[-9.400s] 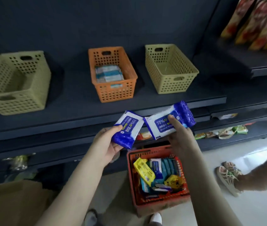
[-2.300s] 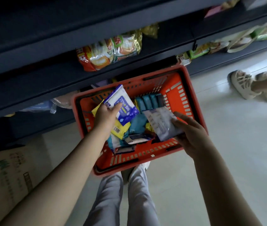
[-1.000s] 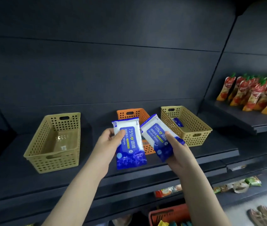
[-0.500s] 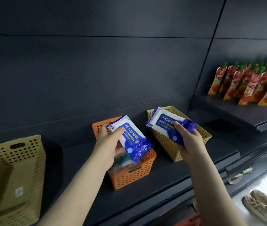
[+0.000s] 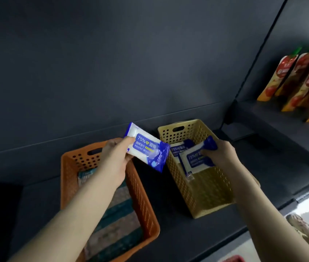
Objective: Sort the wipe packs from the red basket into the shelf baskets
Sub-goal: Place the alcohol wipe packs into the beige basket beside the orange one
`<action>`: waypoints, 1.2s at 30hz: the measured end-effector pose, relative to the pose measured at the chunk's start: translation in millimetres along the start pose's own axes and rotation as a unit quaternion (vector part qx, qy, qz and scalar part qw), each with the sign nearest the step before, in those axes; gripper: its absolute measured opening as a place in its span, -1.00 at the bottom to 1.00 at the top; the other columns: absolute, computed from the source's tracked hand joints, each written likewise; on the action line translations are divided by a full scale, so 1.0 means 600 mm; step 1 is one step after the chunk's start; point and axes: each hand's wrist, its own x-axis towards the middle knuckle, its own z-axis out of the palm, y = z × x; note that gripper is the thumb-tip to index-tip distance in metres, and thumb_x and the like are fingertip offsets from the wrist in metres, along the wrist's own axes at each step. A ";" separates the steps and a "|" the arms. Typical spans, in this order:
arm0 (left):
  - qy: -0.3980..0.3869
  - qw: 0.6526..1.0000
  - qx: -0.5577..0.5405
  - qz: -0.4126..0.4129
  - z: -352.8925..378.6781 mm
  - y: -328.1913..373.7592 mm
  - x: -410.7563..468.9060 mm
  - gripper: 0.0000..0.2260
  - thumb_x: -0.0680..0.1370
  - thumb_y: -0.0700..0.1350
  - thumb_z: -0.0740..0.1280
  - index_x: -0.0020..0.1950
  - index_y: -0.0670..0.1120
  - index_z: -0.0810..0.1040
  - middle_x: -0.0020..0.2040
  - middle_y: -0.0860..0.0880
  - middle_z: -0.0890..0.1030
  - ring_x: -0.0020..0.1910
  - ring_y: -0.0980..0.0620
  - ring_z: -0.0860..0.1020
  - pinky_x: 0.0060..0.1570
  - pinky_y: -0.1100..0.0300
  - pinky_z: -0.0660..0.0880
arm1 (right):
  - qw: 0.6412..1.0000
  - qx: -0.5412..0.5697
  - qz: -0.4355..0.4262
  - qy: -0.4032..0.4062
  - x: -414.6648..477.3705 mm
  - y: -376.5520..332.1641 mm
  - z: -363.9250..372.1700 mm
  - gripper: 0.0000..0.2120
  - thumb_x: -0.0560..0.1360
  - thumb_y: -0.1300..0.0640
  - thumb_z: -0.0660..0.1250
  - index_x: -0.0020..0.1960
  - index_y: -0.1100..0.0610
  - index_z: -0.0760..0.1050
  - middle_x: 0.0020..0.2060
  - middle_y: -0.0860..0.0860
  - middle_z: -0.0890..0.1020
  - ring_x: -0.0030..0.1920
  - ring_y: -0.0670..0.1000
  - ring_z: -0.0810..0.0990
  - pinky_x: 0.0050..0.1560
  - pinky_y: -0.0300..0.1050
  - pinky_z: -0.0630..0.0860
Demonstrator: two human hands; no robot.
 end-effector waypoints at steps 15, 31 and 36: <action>-0.061 0.998 -0.019 -0.005 0.011 -0.035 0.089 -0.76 0.55 -0.28 0.30 0.21 -0.13 0.55 0.07 -0.13 0.68 0.00 -0.01 0.67 -0.08 0.11 0.58 | 0.959 -0.095 0.137 -0.228 0.074 0.018 0.028 -0.61 0.39 0.17 0.50 0.18 0.18 0.52 -0.02 0.08 0.64 -0.04 0.08 0.62 0.07 0.01 0.55; -0.103 0.994 -0.006 -0.026 0.016 -0.028 0.078 -0.74 0.56 -0.33 0.25 0.24 -0.19 0.48 0.06 -0.16 0.68 -0.03 -0.05 0.68 -0.13 0.11 0.61 | 0.960 -0.274 0.006 -0.054 0.052 -0.013 0.040 -0.62 0.47 -0.16 0.38 -0.06 0.19 0.50 -0.29 0.01 0.53 -0.34 -0.06 0.46 -0.45 -0.22 0.34; -0.149 0.988 0.007 -0.035 0.059 -0.035 0.063 -0.74 0.53 -0.40 0.27 0.20 -0.22 0.46 0.01 -0.17 0.65 -0.14 -0.02 0.67 -0.22 0.12 0.65 | 0.921 0.313 0.095 -0.212 0.012 -0.070 0.002 -0.58 0.55 -0.18 0.22 0.13 0.16 0.55 0.03 0.13 0.69 0.03 0.12 0.68 0.08 -0.01 0.59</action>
